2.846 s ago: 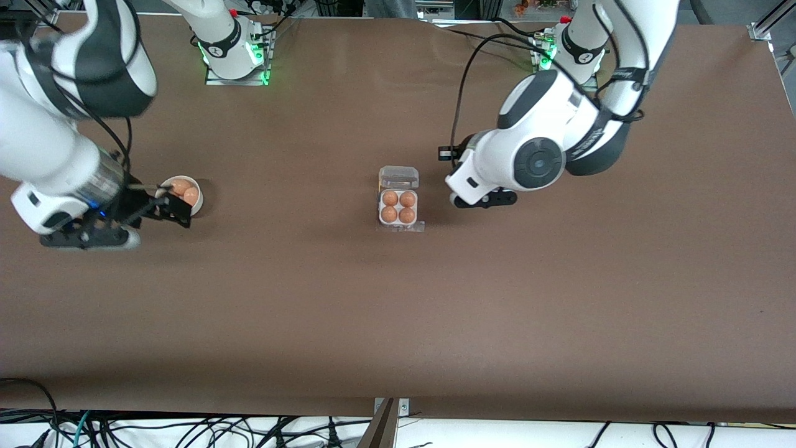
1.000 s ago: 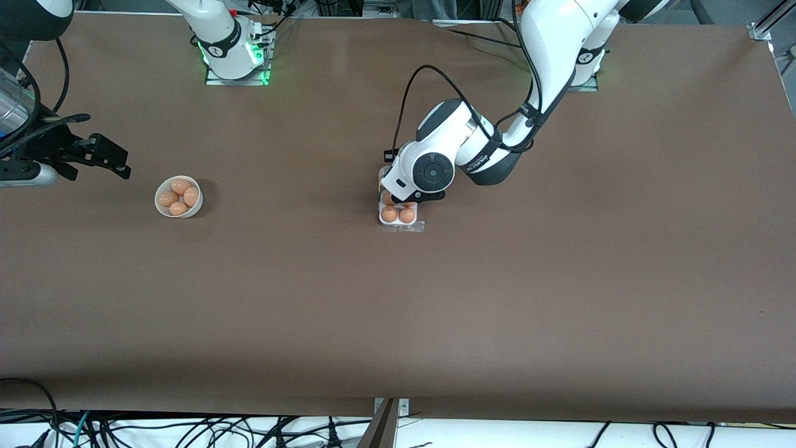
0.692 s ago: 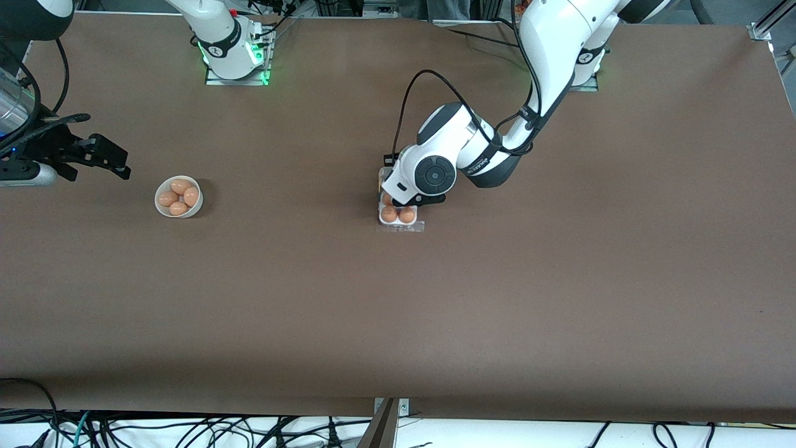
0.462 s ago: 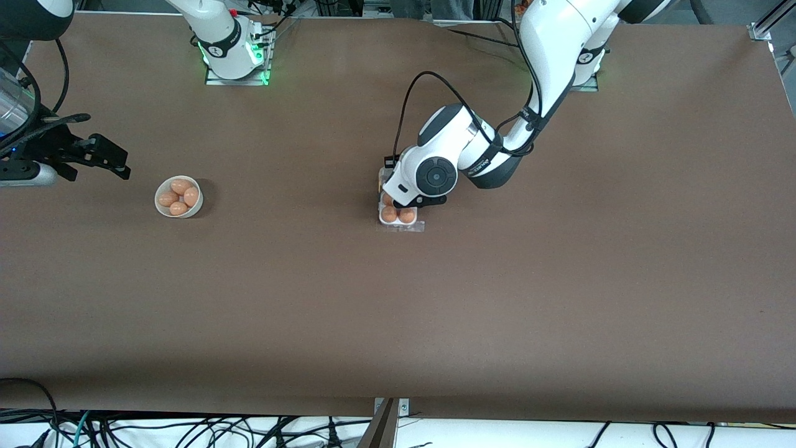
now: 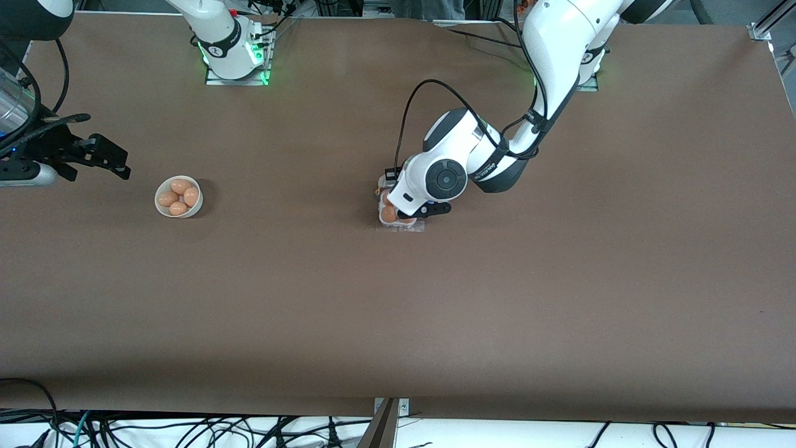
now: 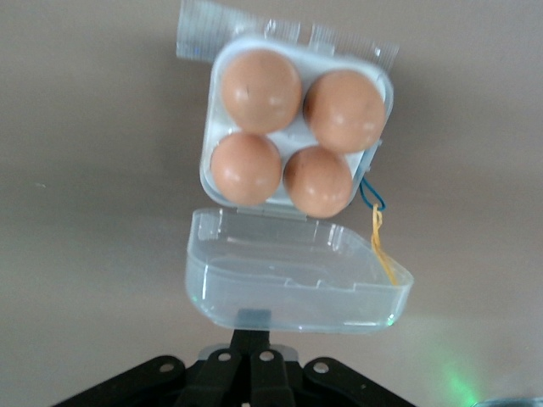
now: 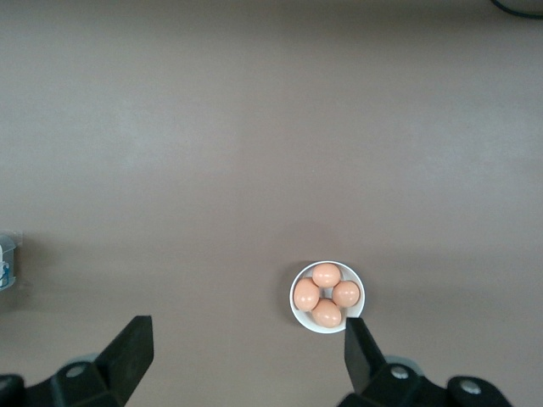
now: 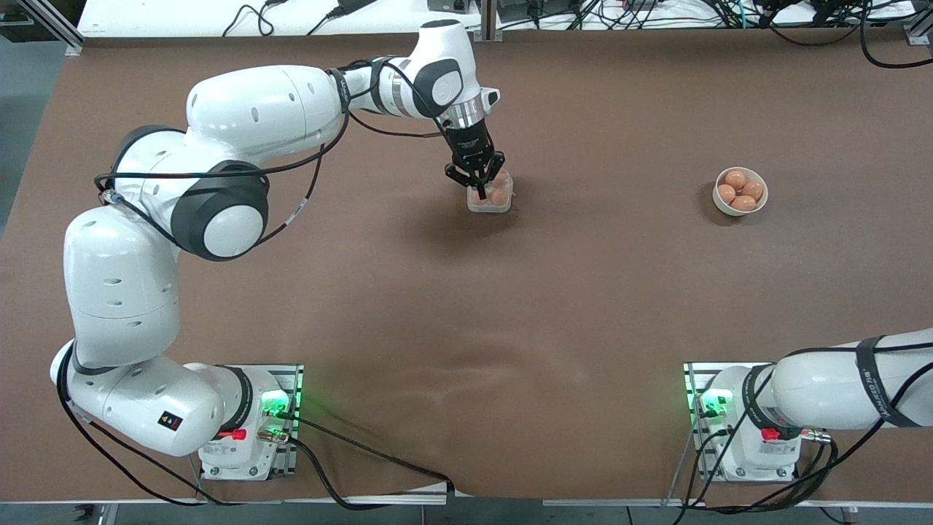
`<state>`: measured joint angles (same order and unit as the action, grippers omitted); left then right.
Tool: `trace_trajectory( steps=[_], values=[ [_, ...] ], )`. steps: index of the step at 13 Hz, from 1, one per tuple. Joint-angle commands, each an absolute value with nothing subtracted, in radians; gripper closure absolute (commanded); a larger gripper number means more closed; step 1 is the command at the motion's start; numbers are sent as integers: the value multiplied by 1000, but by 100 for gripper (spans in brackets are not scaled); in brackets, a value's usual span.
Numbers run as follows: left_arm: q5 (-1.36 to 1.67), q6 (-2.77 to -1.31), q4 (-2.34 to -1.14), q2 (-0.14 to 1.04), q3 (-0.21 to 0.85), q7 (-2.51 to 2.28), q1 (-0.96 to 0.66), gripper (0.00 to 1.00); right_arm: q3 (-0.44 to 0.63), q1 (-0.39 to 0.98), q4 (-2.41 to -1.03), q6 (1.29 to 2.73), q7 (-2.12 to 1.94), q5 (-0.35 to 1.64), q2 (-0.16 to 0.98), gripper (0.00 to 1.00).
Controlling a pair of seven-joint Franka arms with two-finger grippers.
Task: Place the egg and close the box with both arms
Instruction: 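Swing the clear lid over the eggs with the left gripper, then press the lid shut and lift the left gripper away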
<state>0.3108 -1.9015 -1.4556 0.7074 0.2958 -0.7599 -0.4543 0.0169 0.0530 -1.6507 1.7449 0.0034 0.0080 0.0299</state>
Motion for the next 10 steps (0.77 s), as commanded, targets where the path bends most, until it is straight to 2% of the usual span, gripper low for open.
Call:
trace_trajectory(
  steps=[1,3,4,5,6,7,9,10],
  values=[
    [321,-1894,-1404,713,255,-767,-457,99,2,38,-1661,1747,-6,-5,14,0],
    [319,-1885,-1381,710,227,-764,-457,95,2,37,-1661,1746,-5,-5,14,0],
    [319,-1884,-1376,704,204,-764,-457,85,2,37,-1661,1746,-5,-5,14,0],
    [318,-1882,-1374,697,181,-762,-456,81,2,38,-1661,1746,-5,-5,14,0],
    [314,-1881,-1365,687,145,-759,-456,65,2,37,-1661,1746,-5,-5,14,0],
    [269,-1862,-1342,674,103,-755,-456,39,2,37,-1661,1746,-5,-5,14,0],
    [120,-1795,-1298,670,92,-718,-454,20,3,37,-1661,1746,-5,-5,15,0],
    [68,-1781,-1293,667,92,-688,-437,19,3,37,-1661,1746,-5,-5,15,0]
  ],
)
